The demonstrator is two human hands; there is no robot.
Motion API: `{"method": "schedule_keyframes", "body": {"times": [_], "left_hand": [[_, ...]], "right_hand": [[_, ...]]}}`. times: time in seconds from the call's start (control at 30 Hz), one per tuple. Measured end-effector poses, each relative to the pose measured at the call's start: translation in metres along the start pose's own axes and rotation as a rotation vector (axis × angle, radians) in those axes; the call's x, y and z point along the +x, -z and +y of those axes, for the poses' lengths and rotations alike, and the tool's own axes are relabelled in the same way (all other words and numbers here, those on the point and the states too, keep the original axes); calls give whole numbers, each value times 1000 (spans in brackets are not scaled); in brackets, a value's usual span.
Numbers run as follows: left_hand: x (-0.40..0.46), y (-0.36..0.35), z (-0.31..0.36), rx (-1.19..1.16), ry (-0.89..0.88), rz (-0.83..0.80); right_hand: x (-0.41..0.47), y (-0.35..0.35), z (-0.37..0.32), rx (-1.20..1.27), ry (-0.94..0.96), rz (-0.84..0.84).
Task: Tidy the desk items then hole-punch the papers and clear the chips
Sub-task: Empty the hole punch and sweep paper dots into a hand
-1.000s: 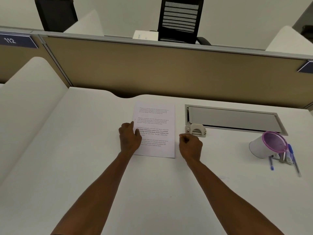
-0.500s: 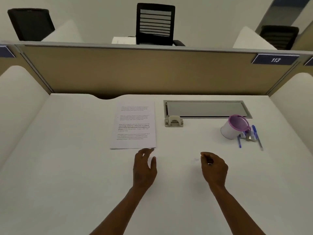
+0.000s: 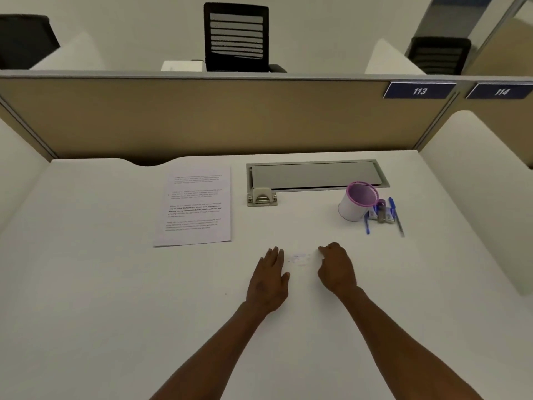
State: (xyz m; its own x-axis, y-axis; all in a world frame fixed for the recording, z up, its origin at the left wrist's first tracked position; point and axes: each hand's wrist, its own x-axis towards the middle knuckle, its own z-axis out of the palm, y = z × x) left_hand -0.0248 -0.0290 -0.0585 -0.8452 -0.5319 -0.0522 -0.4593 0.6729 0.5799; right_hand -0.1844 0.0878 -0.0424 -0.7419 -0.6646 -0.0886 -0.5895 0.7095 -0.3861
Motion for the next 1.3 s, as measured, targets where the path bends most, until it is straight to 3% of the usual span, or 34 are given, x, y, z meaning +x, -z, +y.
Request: {"method": "schedule_keyframes", "body": {"times": [0.13, 0.37, 0.57, 0.73, 0.8, 0.9, 0.97, 1.03, 1.13, 1.3], "left_hand": [[4, -14, 11, 86, 24, -34], [-6, -25, -1, -17, 6, 118], [-6, -21, -4, 33, 69, 173], [0, -25, 0, 65, 34, 184], [3, -27, 1, 53, 28, 190], [9, -28, 3, 96, 0, 144], [11, -29, 5, 152, -19, 53], [9, -34, 7, 195, -34, 2], [3, -41, 13, 184, -34, -14], [-6, -43, 23, 67, -114, -8]], "right_hand": [[-10, -5, -13, -32, 69, -51], [12, -7, -13, 111, 185, 13], [37, -8, -20, -79, 389, -166], [13, -14, 3, -60, 577, -74], [5, -11, 14, 39, 510, -7], [3, -1, 36, 236, 239, 145], [-2, 1, 49, 192, 145, 63], [-11, -7, 54, 51, 183, -59], [-22, -23, 44, -96, 233, -112], [-39, -36, 20, -47, 347, -107]]}}
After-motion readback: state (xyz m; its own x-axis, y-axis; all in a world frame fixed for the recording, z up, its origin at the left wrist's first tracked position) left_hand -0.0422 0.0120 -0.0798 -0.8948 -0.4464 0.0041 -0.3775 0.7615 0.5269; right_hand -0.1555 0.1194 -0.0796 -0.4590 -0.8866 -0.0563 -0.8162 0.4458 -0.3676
